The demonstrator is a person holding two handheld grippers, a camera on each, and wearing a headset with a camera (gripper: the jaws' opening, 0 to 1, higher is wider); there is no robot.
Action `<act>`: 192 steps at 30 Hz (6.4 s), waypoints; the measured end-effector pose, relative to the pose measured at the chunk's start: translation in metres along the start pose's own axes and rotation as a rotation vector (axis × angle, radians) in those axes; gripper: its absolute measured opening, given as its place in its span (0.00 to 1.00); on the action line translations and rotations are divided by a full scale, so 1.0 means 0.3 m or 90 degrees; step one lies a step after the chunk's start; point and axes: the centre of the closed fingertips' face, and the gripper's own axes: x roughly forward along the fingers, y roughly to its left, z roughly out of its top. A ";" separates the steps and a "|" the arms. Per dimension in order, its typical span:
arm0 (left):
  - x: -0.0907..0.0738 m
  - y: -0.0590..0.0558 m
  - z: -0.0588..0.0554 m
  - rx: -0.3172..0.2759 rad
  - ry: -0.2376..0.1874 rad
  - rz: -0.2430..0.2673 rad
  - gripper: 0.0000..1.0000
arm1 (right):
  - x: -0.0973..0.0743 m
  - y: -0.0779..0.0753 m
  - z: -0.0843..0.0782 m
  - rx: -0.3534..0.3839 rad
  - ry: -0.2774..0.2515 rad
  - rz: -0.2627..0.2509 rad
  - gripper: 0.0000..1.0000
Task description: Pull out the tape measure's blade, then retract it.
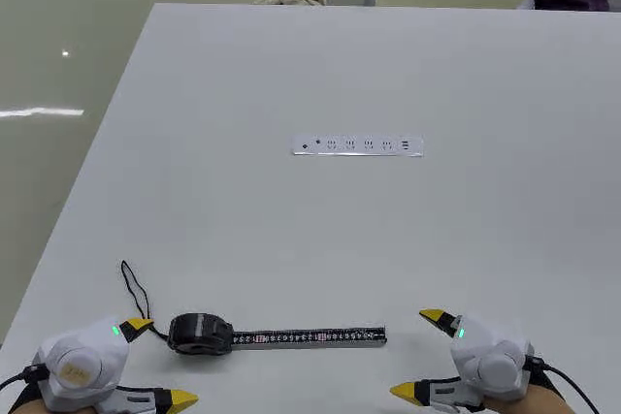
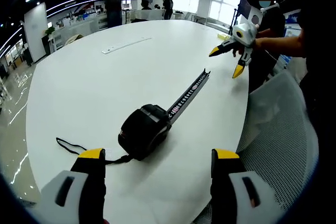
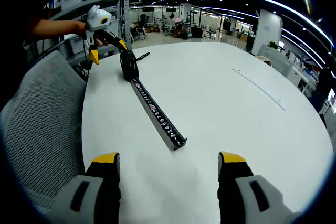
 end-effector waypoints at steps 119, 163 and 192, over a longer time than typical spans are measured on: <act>0.126 0.016 0.044 -0.260 -0.084 0.298 0.81 | 0.012 0.029 0.018 0.049 -0.043 -0.037 0.60; 0.153 0.098 0.034 -0.316 -0.075 0.312 0.75 | 0.167 -0.062 -0.001 -0.133 -0.009 0.157 0.25; 0.165 0.114 0.012 -0.349 -0.076 0.346 0.75 | 0.200 -0.048 -0.018 -0.178 0.005 0.200 0.13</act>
